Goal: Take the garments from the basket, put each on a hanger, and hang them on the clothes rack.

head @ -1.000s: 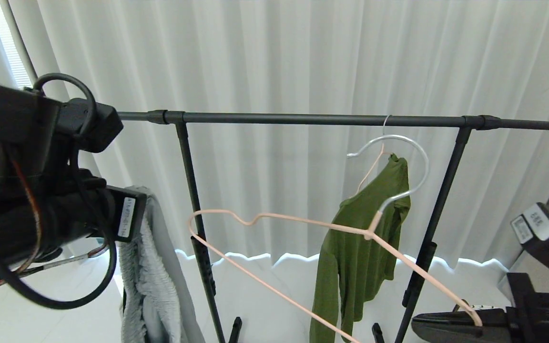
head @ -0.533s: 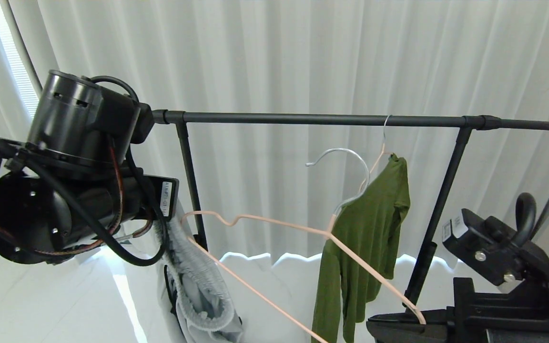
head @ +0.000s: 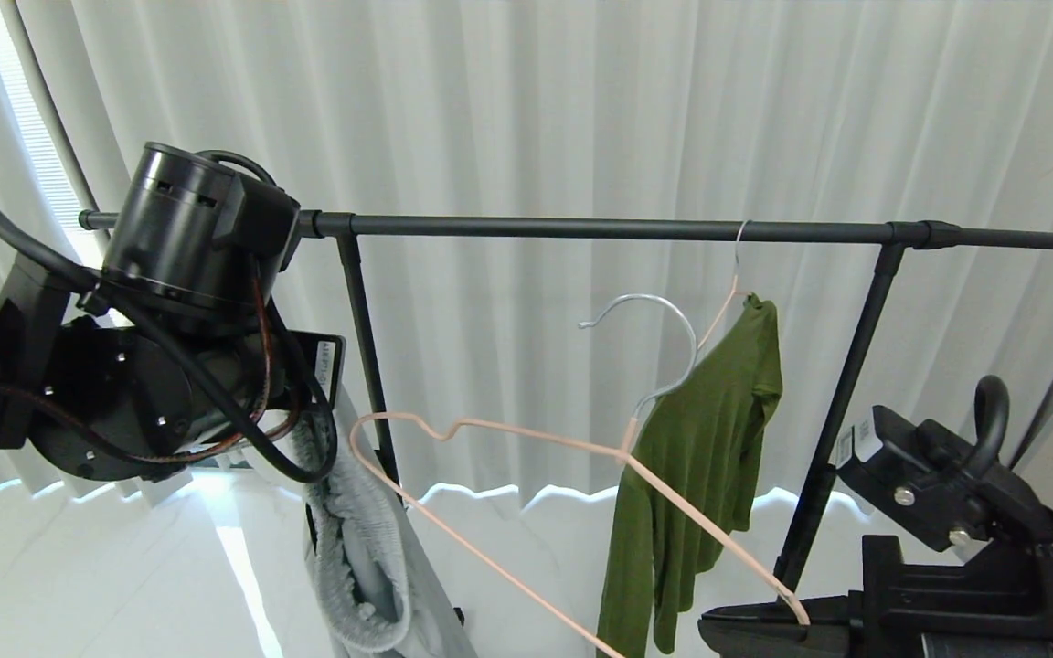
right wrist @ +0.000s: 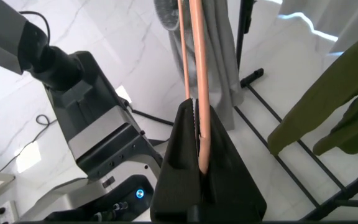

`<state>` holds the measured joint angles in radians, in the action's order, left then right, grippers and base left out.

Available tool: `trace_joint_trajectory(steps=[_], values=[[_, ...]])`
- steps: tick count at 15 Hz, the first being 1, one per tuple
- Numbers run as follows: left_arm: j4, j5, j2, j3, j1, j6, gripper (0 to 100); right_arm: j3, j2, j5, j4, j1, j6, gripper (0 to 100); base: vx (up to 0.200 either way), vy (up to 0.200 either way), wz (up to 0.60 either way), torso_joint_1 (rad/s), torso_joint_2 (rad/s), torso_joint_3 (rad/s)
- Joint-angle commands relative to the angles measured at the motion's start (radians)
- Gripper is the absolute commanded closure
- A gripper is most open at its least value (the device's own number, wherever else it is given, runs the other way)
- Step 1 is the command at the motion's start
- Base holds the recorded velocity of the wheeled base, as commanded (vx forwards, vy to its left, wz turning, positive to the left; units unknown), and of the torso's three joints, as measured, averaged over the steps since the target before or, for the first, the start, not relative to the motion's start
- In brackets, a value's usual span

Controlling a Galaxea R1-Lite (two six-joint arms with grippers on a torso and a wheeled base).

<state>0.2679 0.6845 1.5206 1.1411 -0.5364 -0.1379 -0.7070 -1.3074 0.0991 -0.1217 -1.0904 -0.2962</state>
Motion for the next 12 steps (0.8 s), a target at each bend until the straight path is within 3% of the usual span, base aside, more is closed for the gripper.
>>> trace_joint_trajectory(steps=[1, 10, 12], values=[[0.001, 0.001, 0.004, 0.002, 0.001, 0.000, 100, -0.002, 0.005, 0.002, -0.001, 0.000, 0.002, 100, 0.000, 0.000, 0.00, 0.000, 0.00, 0.000], [0.001, 0.004, -0.004, 0.000, -0.005, -0.022, 100, -0.008, -0.044, -0.001, -0.015, -0.002, 0.005, 100, 0.000, 0.000, 0.00, 0.000, 0.00, 0.000], [0.001, 0.004, -0.005, 0.000, -0.014, -0.022, 100, -0.008, -0.092, -0.003, -0.072, -0.002, 0.003, 100, 0.000, 0.000, 0.00, 0.000, 0.00, 0.000]])
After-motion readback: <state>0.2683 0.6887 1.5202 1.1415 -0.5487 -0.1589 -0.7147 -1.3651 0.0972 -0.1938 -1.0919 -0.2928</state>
